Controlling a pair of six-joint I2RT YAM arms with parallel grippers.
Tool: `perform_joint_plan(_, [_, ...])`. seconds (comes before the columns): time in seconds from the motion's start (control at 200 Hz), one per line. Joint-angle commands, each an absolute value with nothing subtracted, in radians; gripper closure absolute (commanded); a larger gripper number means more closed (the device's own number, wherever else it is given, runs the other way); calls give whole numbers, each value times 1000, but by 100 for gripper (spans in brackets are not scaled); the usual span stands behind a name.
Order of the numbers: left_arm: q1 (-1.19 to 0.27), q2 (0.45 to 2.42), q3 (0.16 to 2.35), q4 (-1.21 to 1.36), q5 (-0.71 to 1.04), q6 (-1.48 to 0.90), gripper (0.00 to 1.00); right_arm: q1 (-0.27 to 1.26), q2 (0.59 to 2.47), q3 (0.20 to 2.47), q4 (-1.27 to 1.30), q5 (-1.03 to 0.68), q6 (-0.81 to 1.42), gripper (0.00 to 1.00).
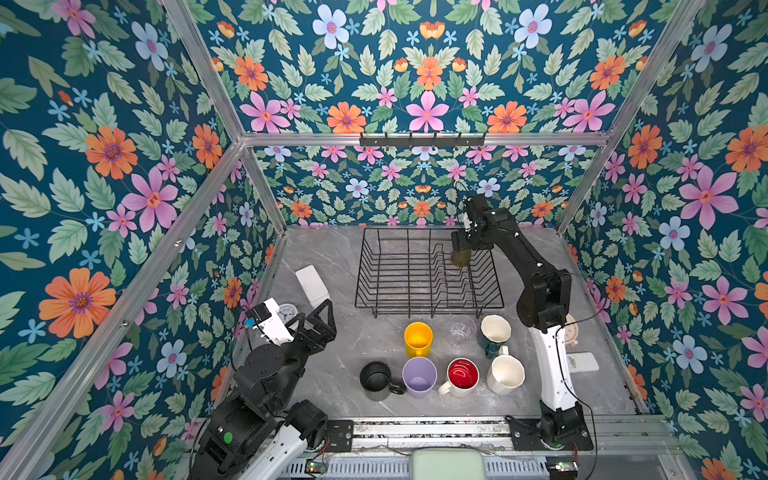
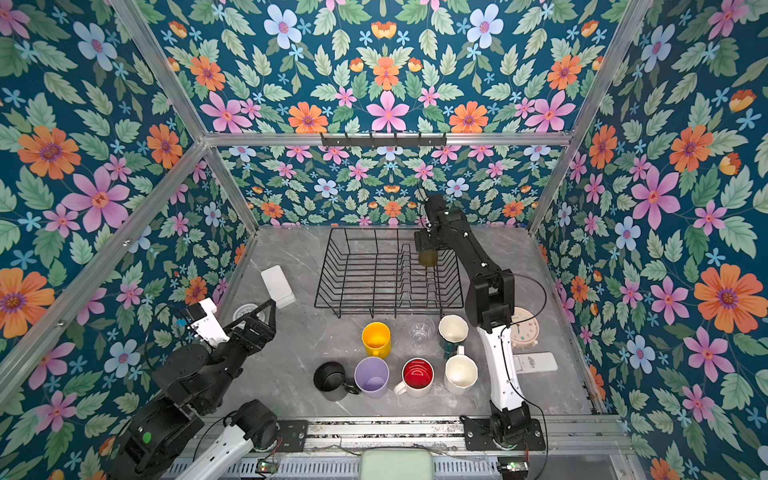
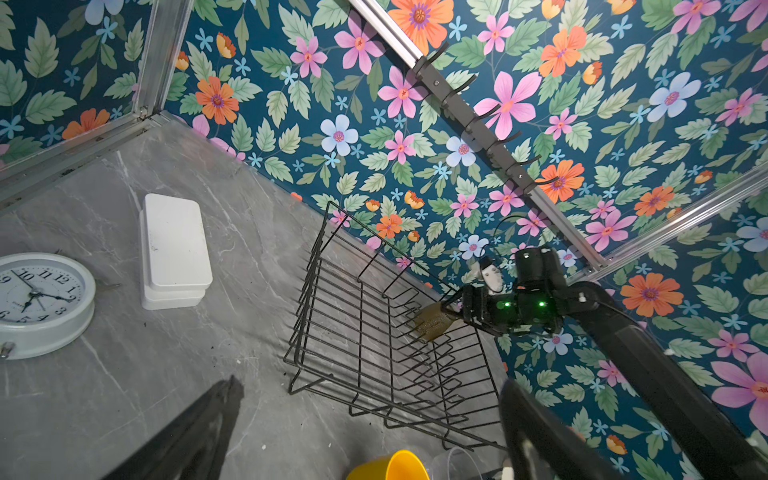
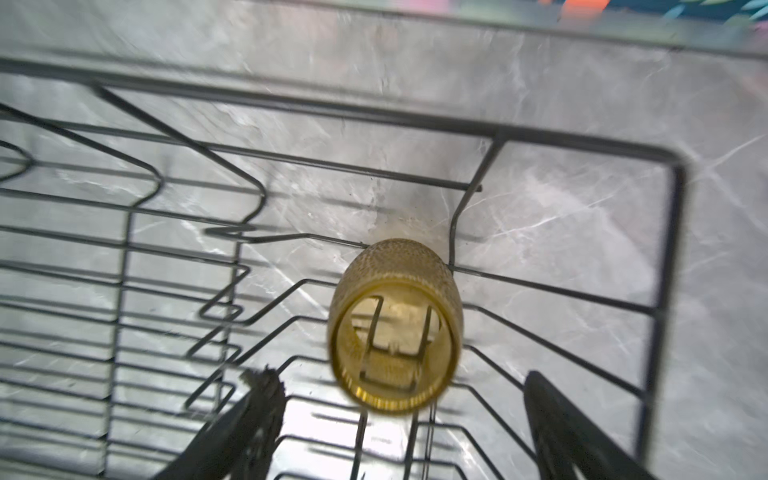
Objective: Load the cups into the dish rack
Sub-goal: 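Lower the glass into the rack slots and open the right gripper, then withdraw the right gripper from the rack while the left gripper reaches toward the black mug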
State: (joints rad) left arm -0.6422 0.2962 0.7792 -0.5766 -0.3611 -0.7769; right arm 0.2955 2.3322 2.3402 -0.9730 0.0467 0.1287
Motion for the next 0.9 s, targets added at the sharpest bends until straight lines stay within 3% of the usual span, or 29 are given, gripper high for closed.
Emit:
perform_joint_plan(0.0, [-641,316,797,-637,-360,-798,1,295,2250,2284,-960,20,145,9])
perform_joint_plan(0.255, [-641,457,925,-940,-301,-845,5,305,1870,1834,-783,-21,192,8])
perform_joint_plan(0.435, [-641,557,943,-1035,-146,-818,11,310,1604,1548,-701,-44,240,7])
perform_joint_plan(0.9, [-642,632,833,-1042,140,-742,26,318,1264,1247,-734,-38,285,5])
